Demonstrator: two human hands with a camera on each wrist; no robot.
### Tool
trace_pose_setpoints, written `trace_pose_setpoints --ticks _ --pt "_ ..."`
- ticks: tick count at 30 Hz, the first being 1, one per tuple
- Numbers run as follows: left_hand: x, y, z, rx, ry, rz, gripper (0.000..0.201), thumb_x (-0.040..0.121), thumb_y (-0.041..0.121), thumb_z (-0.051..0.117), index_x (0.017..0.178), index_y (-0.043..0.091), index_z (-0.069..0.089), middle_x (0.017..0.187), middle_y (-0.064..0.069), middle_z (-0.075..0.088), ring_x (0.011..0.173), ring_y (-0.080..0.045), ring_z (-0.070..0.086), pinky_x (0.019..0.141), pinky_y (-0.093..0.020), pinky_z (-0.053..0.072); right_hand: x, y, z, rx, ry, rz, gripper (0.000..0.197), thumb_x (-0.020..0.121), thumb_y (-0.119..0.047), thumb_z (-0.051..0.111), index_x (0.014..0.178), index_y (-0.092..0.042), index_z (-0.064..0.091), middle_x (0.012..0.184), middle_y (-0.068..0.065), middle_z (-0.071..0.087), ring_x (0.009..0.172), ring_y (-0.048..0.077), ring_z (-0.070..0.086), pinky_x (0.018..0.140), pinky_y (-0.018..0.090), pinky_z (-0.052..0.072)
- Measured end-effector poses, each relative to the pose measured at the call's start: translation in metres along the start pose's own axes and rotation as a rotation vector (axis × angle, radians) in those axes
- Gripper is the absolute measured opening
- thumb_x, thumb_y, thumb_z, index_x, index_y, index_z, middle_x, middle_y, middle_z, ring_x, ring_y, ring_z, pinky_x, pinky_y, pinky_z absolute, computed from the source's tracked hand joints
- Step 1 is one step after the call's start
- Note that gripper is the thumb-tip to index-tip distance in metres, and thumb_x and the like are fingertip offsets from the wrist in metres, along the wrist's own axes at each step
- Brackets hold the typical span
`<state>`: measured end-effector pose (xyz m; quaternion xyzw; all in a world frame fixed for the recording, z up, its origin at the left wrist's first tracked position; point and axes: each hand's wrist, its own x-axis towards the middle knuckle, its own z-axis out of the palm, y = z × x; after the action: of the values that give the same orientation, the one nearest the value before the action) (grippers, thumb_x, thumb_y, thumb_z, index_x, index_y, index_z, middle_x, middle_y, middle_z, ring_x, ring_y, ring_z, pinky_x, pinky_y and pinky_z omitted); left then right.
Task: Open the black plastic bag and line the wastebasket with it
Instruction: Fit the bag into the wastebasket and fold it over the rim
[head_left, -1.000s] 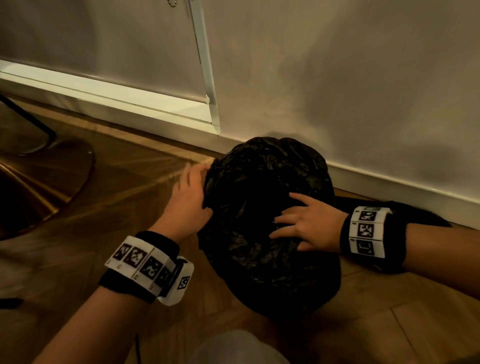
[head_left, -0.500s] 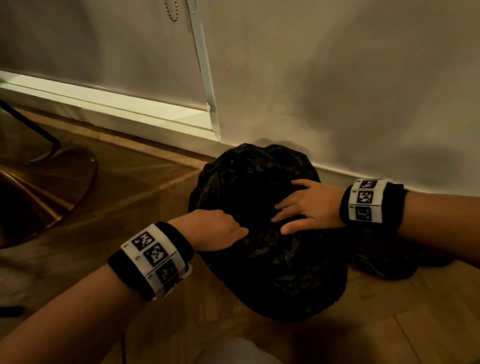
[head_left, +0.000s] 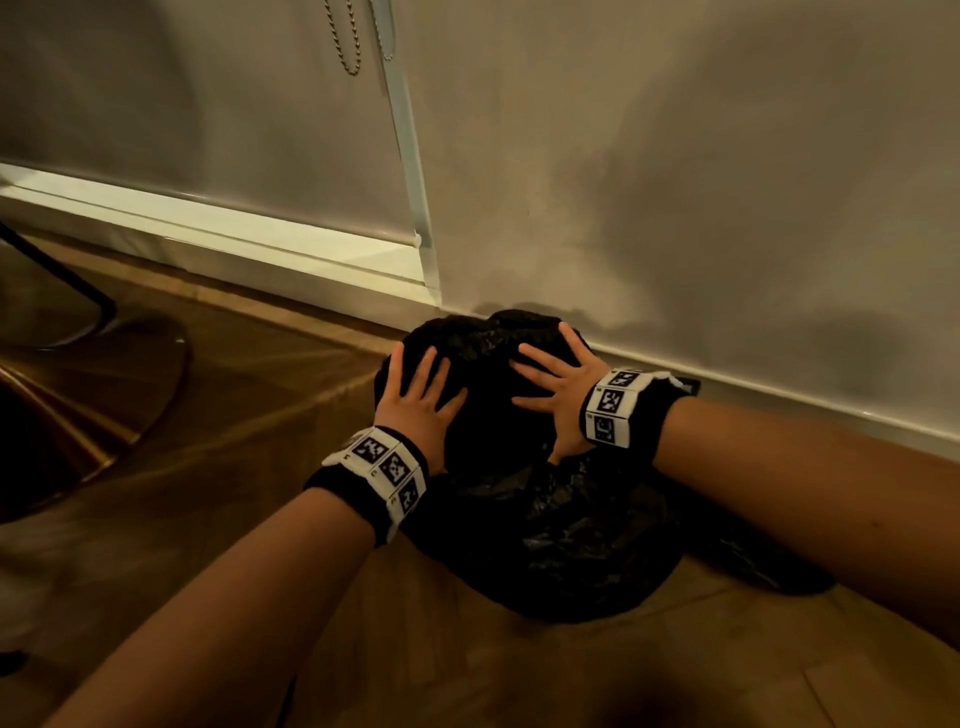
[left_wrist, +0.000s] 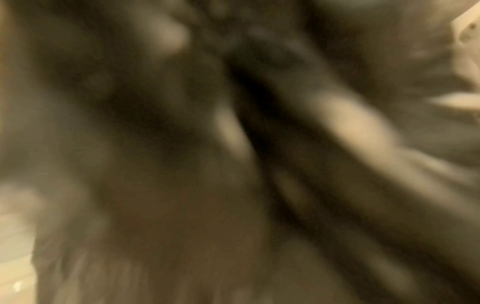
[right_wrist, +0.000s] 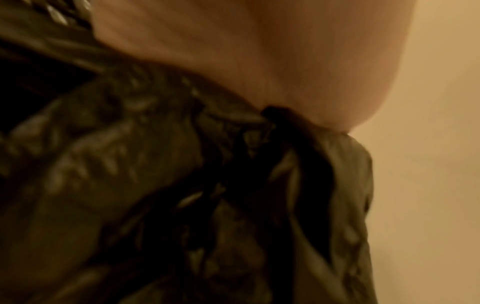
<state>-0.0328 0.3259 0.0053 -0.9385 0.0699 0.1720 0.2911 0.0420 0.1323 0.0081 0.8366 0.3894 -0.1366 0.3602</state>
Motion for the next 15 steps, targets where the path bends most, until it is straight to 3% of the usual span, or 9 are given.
trace_pose_setpoints --ticks 4,6,9,11,13,15 --pt "-0.007 -0.001 -0.002 -0.018 -0.028 -0.071 0.090 0.086 0.073 0.031 0.156 0.023 0.003 0.163 -0.009 -0.016 0.142 -0.049 -0.023 0.104 -0.069 -0.024 0.015 0.005 0.017 -0.090 -0.055 0.020 0.104 0.066 -0.093 0.023 0.150 -0.038 -0.002 0.161 -0.004 -0.014 0.142 0.029 -0.030 0.099 0.073 -0.022" --pt "-0.007 -0.004 -0.008 -0.108 -0.066 -0.079 0.087 0.086 0.075 0.030 0.156 0.027 0.010 0.164 -0.006 -0.014 0.143 -0.048 -0.022 0.104 -0.071 -0.022 0.013 0.008 0.006 0.002 -0.062 0.029 0.096 0.073 -0.087 0.027 0.151 -0.035 0.007 0.162 -0.004 -0.009 0.143 0.028 -0.028 0.098 0.072 -0.026" --pt "-0.013 -0.007 -0.022 -0.532 -0.047 0.033 0.063 0.092 0.070 0.025 0.147 0.040 0.034 0.164 0.006 0.009 0.150 -0.032 -0.011 0.100 -0.070 -0.026 -0.013 0.002 -0.020 0.411 0.074 0.022 0.071 0.089 -0.071 0.026 0.149 -0.035 0.024 0.161 -0.002 0.012 0.149 0.024 -0.003 0.107 0.065 -0.020" --pt "-0.026 -0.004 -0.021 -0.740 -0.089 0.189 0.056 0.092 0.069 0.024 0.140 0.047 0.042 0.159 0.018 0.023 0.151 -0.018 0.000 0.103 -0.066 -0.029 -0.039 -0.014 -0.019 0.607 0.149 -0.095 0.064 0.087 -0.072 0.026 0.144 -0.044 0.032 0.156 -0.010 0.026 0.148 0.019 0.012 0.112 0.061 -0.014" --pt "-0.044 0.000 -0.011 -0.647 -0.187 0.308 0.066 0.085 0.078 0.029 0.144 0.048 0.034 0.158 0.022 0.022 0.150 -0.013 0.002 0.105 -0.064 -0.028 -0.063 -0.029 -0.005 0.600 0.066 -0.221 0.072 0.078 -0.081 0.028 0.142 -0.046 0.033 0.151 -0.012 0.036 0.145 0.016 0.021 0.113 0.055 -0.017" --pt "-0.051 0.001 0.003 -0.440 -0.101 0.321 0.068 0.085 0.077 0.032 0.145 0.043 0.036 0.157 0.019 0.028 0.149 -0.014 0.009 0.110 -0.064 -0.021 -0.071 -0.031 0.016 0.412 0.102 -0.256 0.075 0.078 -0.078 0.036 0.142 -0.038 0.038 0.141 -0.005 0.051 0.137 0.021 0.036 0.114 0.049 -0.018"
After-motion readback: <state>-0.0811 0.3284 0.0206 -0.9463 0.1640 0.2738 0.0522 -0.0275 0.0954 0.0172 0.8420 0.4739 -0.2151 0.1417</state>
